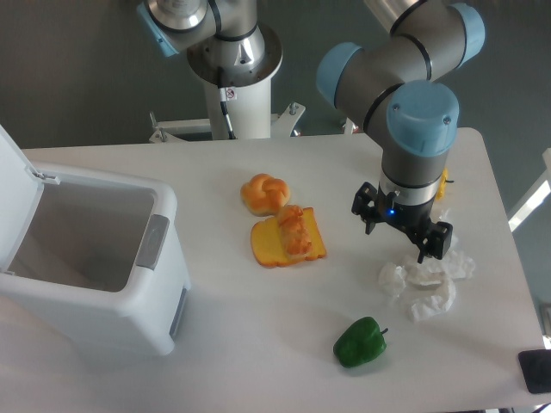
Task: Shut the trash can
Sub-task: 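Lift the gripper up from beside the tissue and yellow pepper, then move the gripper over toward the raised trash can lid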
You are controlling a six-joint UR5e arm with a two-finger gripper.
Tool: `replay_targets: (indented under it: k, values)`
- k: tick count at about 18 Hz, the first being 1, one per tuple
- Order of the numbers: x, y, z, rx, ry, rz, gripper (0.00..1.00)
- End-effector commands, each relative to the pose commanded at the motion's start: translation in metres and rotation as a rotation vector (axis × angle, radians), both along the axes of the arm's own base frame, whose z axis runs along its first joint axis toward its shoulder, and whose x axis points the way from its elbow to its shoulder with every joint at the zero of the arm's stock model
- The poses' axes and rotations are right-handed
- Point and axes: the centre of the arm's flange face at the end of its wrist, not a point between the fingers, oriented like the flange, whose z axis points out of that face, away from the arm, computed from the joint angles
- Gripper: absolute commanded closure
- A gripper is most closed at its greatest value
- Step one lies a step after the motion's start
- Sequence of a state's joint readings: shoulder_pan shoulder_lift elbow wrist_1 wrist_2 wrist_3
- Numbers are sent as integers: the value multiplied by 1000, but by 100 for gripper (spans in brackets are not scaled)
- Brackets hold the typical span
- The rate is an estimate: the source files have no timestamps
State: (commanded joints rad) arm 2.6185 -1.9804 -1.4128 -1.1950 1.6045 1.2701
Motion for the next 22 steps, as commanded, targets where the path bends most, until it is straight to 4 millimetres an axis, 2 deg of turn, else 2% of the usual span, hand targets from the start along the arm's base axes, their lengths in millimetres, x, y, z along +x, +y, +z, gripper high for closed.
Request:
replay_targets:
  k: [6, 7, 9, 10, 12, 13, 16, 22]
  values:
    - [8, -1, 6, -4, 6, -1, 0]
    - [18, -6, 6, -7, -1, 8, 0]
    - [47, -21, 7, -3, -18, 22, 0]
    - [62, -28, 15, 2, -11, 21, 0]
    - [91, -36, 46, 31, 29, 45, 0]
    - [109, -34, 63, 50, 47, 52, 0]
    - [186, -14, 95, 107, 76, 77, 0]
    - [278, 1, 121, 116, 44, 41, 0]
